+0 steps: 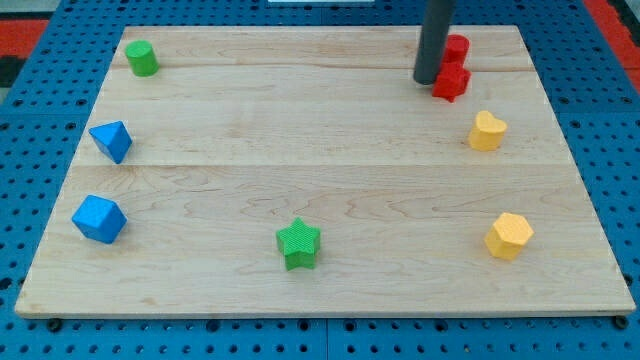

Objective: Slide the yellow heart above the yellow hexagon

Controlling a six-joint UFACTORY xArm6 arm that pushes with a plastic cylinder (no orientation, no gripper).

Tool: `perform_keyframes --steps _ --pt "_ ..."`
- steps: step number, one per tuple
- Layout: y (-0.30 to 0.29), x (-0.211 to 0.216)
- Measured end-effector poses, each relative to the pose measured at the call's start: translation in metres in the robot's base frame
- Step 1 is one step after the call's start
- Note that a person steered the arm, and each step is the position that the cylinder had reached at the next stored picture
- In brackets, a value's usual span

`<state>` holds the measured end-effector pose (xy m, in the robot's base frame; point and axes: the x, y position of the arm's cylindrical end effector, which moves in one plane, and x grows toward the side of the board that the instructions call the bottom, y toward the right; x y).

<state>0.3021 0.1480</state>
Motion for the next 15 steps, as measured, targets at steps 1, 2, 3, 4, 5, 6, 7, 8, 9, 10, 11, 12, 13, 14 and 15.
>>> perform_keyframes --steps 1,2,3,4,5,6,7,8,9,10,11,12,13,14,15 --pt "-0.010 0.000" --pt "-0.077 0.001" --pt "-0.159 0.014" --pt "-0.208 0.060" --pt "-0.218 0.102" --pt "-0.101 0.084" --pt "-0.019 0.057" --pt "0.022 0.064" --pt "0.040 0.054" --pt "0.056 0.101" --pt "0.044 0.128" --pt "0.067 0.150" --pt "0.080 0.152" --pt "0.055 0.204" --pt "-0.005 0.212"
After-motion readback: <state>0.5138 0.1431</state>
